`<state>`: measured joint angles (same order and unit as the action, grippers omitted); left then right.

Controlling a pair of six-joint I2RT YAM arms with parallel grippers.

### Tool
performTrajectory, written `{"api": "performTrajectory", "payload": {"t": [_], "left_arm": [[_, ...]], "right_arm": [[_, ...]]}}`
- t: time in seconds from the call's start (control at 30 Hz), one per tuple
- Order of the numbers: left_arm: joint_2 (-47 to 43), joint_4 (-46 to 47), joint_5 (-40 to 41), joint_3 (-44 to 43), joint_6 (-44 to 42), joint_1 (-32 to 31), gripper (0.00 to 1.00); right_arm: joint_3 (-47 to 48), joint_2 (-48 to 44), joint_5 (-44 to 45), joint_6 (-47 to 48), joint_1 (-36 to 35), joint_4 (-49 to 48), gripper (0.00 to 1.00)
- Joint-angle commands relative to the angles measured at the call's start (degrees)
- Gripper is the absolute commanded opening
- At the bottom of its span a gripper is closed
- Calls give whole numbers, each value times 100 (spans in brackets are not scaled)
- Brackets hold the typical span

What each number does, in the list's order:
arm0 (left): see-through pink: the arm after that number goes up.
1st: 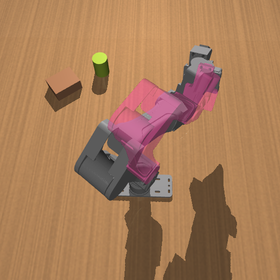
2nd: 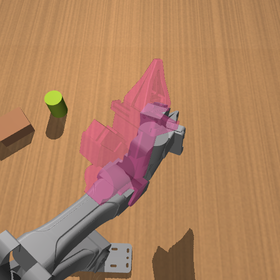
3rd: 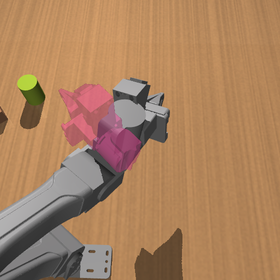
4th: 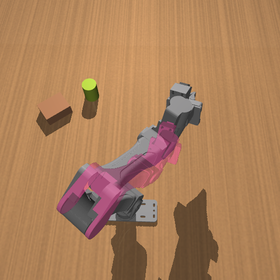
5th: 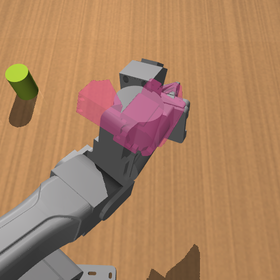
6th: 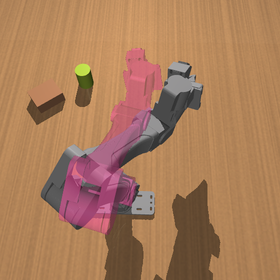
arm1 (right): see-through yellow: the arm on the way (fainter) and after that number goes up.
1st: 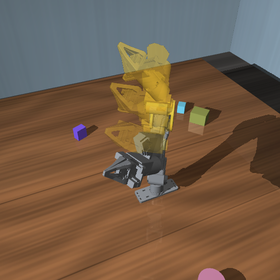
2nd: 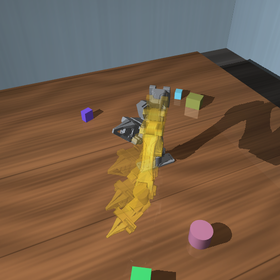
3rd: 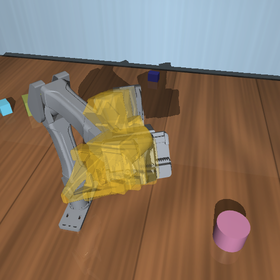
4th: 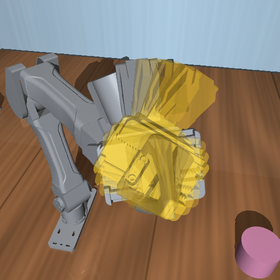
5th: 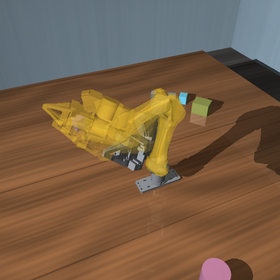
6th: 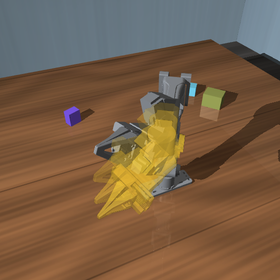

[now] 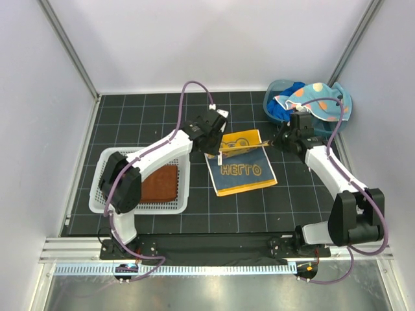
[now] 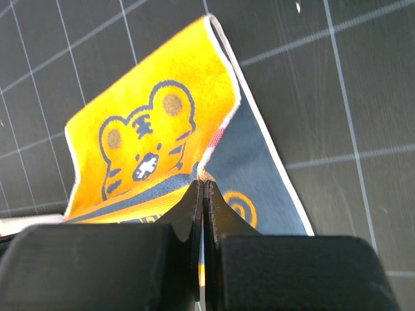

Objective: Fold and stack the towels
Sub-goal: Fold the towel

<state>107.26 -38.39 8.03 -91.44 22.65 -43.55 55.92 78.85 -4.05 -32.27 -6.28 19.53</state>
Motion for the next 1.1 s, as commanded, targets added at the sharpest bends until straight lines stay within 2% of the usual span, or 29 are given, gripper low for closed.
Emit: {"api": "performTrajectory", "payload": {"t": [0.0,0.33,0.63,1.07], "left_arm": [[-390,-98,497,231,11,-118,4],[-601,-63,620,539,90,-514,4],[-777,-116,665,733,64,-628,3],[-830,-125,647,970,64,-848,4]], "right_arm": [[-177,-405,309,89,66,60,1],[-705,-1029,379,142,75,235,1],[-978,-1530,379,195,66,464,1],[-1328,-1855,370,160,66,579,1]]}}
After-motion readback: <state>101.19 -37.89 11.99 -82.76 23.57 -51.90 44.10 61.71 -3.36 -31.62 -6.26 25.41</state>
